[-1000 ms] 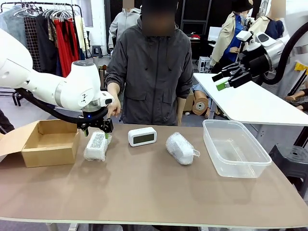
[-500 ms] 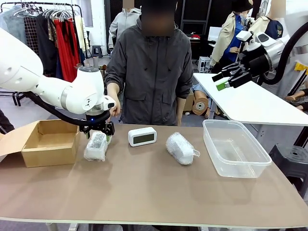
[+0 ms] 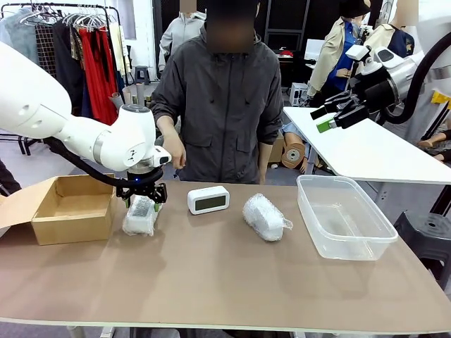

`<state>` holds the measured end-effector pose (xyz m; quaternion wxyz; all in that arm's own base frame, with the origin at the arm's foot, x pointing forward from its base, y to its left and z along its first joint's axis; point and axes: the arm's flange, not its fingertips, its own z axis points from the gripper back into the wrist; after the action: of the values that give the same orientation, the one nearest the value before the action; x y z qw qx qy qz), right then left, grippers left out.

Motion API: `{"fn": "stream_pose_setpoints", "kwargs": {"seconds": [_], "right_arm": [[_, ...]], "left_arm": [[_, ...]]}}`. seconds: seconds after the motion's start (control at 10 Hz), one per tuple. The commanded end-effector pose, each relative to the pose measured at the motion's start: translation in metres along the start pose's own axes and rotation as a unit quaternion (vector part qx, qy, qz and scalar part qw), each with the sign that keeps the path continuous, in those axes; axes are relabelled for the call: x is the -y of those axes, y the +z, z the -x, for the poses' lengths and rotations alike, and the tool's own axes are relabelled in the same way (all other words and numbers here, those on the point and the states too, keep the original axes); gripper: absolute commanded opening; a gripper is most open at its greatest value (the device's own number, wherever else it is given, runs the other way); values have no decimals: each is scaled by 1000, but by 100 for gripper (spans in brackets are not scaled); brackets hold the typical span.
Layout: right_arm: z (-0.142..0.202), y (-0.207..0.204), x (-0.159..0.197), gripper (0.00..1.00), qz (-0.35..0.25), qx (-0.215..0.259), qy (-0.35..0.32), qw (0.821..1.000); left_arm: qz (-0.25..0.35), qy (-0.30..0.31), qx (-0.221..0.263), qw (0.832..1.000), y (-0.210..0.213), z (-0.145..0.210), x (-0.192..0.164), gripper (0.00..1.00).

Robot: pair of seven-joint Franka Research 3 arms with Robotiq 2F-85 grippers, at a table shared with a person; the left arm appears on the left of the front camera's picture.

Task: Separate and place wrapped and unwrapped clocks.
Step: Pick up the Digital clock indicated by the person.

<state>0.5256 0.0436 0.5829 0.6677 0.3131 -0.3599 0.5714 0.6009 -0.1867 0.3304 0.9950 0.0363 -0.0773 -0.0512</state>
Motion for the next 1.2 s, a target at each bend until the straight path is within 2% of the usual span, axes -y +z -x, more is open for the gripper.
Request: {"fn": "stream_pose_setpoints", "kwargs": {"seconds": [0.0, 0.5, 0.7, 0.8, 0.9, 1.1], "right_arm": [[-1, 1, 0, 100, -1, 1, 1, 1000], [-1, 1, 0, 100, -1, 1, 1, 1000], [-1, 1, 0, 100, -1, 1, 1, 1000], [-1, 1, 0, 100, -1, 1, 1, 1000], [-1, 1, 0, 100, -1, 1, 1, 1000], [-1, 1, 0, 100, -1, 1, 1, 1000]], "left_arm": [[-4, 15, -17, 1000, -6, -6, 3, 100], [9, 25, -31, 999, 19, 1, -1, 2], [19, 20, -22, 999, 52, 7, -4, 0], [13, 26, -29, 999, 72, 7, -8, 0], [-2, 23, -13, 1000, 100, 7, -10, 0], [27, 25, 4, 999, 149, 6, -21, 0]]}}
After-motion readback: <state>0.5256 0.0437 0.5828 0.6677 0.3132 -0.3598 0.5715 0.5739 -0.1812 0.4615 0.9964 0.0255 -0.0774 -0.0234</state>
